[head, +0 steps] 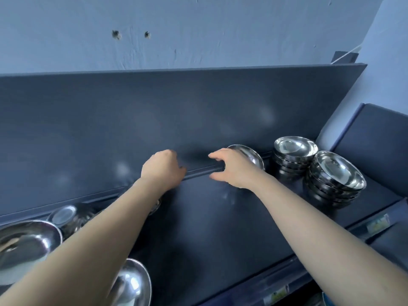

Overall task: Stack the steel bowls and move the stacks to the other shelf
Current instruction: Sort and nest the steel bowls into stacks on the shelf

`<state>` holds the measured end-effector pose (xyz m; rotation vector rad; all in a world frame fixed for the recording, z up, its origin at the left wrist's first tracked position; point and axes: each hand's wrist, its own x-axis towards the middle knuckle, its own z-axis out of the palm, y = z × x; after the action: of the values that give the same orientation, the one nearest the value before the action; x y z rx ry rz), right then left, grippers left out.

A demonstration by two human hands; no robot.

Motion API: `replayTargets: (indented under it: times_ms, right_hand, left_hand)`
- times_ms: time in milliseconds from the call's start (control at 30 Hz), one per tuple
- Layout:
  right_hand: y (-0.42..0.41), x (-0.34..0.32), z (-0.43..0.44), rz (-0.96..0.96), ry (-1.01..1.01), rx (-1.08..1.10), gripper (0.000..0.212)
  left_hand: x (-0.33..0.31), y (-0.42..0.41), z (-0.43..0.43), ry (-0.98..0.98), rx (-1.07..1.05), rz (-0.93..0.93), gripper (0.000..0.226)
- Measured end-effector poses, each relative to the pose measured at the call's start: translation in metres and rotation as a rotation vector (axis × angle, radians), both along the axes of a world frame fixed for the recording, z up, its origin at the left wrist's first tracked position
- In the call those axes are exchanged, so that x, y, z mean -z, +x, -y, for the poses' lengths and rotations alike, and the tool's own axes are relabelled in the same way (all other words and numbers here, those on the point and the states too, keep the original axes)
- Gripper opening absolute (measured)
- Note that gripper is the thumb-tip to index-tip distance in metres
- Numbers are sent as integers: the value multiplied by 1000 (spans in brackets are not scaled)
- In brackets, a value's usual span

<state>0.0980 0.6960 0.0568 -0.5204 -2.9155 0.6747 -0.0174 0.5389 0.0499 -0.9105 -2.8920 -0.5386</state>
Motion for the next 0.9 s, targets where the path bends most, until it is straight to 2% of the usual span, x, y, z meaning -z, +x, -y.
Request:
replayTargets:
  times_ms: [33,100,233,400,600,733,833,900]
  right_hand:
    - [-8,3,11,30,-40,-35,64]
    - [-22,8,32,83,-41,-106,67]
    - [-47,23,63,158,-57,-202,73]
    - [-62,40,83,182,-84,-267,72]
    - [-71,55,91,153,-187,-244,55]
    - [-68,61,86,87,-286,-187,49]
    - [-60,62,71,-14,-419,-167,36]
    - [-53,58,60,-102,-523,-149,35]
  left_hand:
    - [-2,-5,14,-69,-32,-5,21]
    - [-2,-12,40,-202,-87,21,31]
    - [-2,-16,77,-343,-152,175,45]
    - [1,-13,85,-449,-45,282,51]
    - [15,-24,81,-367,-71,370,57]
    - [26,-28,77,-211,-144,346,68]
    - [19,-21,71,-100,-142,345,63]
    - [12,-17,64,-37,-128,329,56]
